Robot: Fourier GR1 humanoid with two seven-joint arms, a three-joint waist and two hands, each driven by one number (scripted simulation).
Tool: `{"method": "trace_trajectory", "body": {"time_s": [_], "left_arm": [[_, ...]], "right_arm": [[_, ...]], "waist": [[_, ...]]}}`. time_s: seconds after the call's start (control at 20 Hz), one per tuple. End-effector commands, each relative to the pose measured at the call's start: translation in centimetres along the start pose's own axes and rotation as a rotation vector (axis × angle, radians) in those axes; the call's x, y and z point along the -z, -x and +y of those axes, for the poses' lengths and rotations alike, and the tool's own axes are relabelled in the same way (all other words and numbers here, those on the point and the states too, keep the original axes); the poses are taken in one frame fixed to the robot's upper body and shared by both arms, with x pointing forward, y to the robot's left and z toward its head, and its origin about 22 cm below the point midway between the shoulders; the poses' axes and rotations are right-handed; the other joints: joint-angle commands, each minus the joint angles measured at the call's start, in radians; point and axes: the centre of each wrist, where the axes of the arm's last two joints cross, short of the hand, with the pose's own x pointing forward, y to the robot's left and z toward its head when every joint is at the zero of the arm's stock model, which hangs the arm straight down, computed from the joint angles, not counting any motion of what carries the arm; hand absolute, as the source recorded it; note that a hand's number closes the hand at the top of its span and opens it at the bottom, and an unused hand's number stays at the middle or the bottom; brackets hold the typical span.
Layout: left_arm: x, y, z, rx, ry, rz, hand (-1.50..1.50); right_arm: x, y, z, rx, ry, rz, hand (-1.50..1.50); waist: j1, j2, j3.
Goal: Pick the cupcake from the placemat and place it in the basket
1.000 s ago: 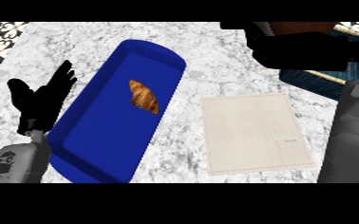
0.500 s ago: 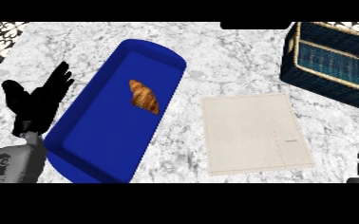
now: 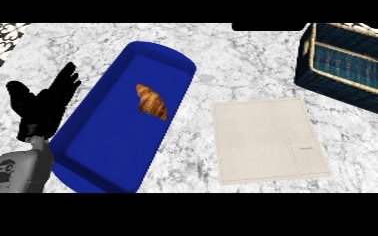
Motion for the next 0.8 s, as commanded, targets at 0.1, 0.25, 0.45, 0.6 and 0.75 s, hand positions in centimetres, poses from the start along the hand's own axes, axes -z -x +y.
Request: {"method": "trace_trajectory", "body": {"time_s": [0.1, 0.25, 0.45, 0.6, 0.75], "left_arm": [[-2.0, 0.1, -1.1, 0.01, 0.017, -0.003, 0.0], [-0.4, 1.0, -1.1, 0.012, -0.007, -0.005, 0.0], [0.8, -0.2, 0.1, -0.003, 0.001, -0.001, 0.0], [0.0, 1.0, 0.0, 0.004, 0.002, -0.004, 0.0], [0.4, -0.9, 0.3, -0.007, 0.009, 0.0, 0.0]], "right_arm": [[1.1, 5.1, 3.4, 0.023, -0.003, 0.032, 1.5], [1.3, 5.1, 2.3, 0.011, 0.212, 0.137, 1.5], [3.2, 8.0, 2.7, 0.048, 0.116, 0.156, -1.5], [5.2, 9.7, 1.8, 0.038, 0.103, 0.135, -1.5], [5.3, 7.8, 4.1, 0.085, 0.087, 0.088, -1.5]], "waist": [[0.009, 0.0, 0.0], [0.003, 0.005, -0.001], [0.001, 0.002, 0.0], [0.008, 0.003, 0.0], [0.01, 0.002, 0.0]]}}
